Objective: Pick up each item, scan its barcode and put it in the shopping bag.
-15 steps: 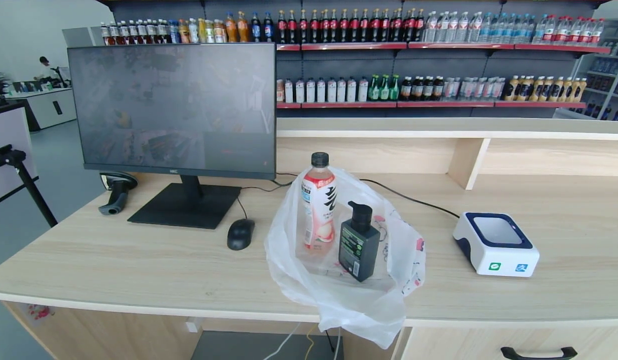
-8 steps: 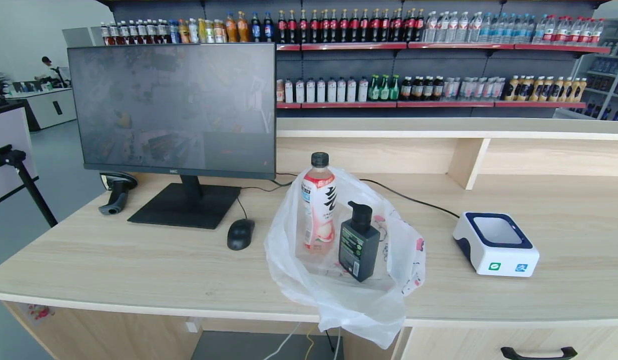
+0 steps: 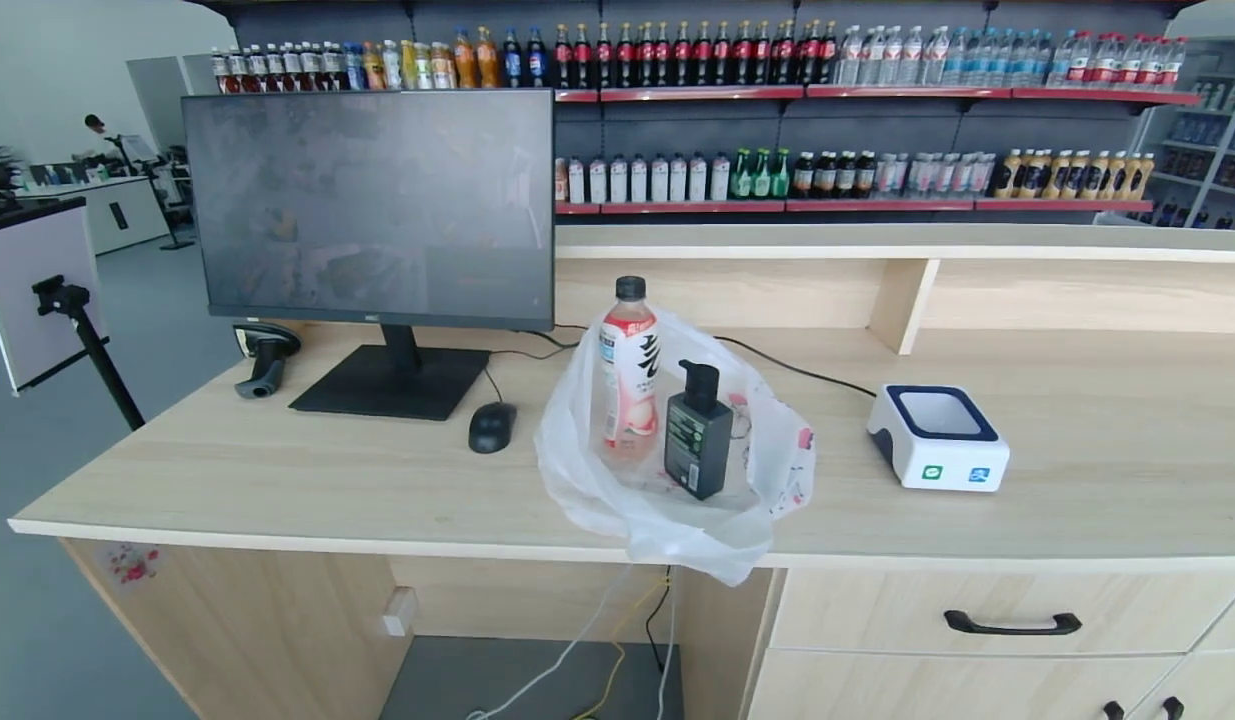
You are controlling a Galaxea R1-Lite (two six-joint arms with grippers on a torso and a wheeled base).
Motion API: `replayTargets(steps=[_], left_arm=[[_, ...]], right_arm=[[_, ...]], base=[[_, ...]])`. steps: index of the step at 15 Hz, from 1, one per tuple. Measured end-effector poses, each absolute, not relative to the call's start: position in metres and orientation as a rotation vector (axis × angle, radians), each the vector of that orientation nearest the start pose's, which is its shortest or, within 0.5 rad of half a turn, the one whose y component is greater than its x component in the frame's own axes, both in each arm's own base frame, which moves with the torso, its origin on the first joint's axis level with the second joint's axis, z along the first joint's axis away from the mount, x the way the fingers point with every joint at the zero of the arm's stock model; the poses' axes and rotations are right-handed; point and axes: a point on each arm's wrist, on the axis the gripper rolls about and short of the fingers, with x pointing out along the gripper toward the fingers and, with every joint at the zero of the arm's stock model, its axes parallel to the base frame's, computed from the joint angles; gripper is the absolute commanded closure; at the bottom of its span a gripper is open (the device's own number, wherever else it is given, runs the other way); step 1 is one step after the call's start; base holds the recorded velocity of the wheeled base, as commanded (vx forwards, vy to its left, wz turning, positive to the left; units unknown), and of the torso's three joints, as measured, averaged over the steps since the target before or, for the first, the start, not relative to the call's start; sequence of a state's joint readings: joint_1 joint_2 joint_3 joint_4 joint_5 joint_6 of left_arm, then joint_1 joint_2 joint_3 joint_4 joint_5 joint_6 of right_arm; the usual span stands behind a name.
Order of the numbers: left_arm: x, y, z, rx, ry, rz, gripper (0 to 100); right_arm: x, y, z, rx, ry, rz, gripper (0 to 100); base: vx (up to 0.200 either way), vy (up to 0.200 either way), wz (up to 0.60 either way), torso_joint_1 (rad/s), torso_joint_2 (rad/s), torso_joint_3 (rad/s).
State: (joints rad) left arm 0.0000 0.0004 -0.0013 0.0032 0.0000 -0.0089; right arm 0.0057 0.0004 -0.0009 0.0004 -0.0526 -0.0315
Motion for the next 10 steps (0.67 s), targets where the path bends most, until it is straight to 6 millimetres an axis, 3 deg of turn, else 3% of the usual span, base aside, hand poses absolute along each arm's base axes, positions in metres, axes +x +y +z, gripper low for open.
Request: replayTargets(steps=[5,6,10], left_arm=[[-0.0229,0.0000,0.0757,-0.008,0.000,0.000,0],[-0.0228,0.0000,0.0754,-0.007,0.003,0.000,0],[-0.0228,0.0000,0.0752,-0.006,0.004,-0.001,0]], right_arm=[[-0.0229,-0.0012,0.0759,-0.034,0.000,-0.043,0],[-0.0229,-0.0012,0.0758,-0.033,0.001,-0.044,0],[-0.0229,-0.0012,0.0760,-0.035,-0.001,-0.044,0]], base=[[0.000,0.000,-0.60,-0.001,0.00,0.005],[0.000,0.000,0.00,0.000,0.00,0.000],[0.000,-0.200,0.00,0.009,0.00,0.004]])
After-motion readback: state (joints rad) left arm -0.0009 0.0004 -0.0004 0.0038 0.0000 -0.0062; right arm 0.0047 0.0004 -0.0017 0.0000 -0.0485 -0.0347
